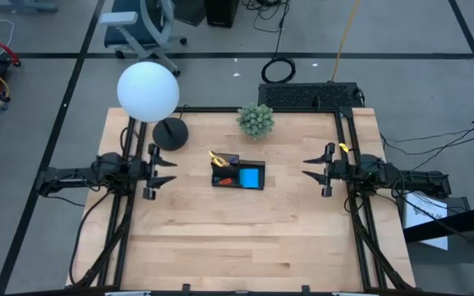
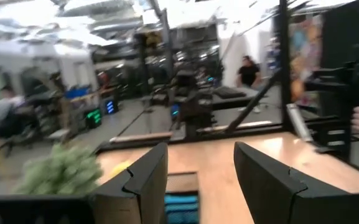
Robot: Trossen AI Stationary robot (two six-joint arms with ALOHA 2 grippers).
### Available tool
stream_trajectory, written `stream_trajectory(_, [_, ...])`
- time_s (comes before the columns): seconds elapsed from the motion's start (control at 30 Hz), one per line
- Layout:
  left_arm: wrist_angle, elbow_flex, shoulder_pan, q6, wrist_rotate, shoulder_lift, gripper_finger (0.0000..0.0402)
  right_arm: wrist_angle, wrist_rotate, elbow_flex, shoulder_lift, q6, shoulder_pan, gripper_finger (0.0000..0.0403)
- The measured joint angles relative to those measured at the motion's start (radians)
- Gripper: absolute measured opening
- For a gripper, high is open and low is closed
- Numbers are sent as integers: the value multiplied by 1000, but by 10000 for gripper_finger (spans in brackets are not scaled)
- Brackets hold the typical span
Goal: Pick and place office supplies into organizer
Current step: Return to Home Position
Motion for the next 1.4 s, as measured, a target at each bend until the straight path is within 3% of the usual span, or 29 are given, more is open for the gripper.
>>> stream_trajectory(0.23, [-92,0,0,-16,-175,0,191,0,1,0,0,0,0,153])
stream_trajectory(1.4, [-149,2,0,32,-154,0,191,10,-1,0,0,0,0,153])
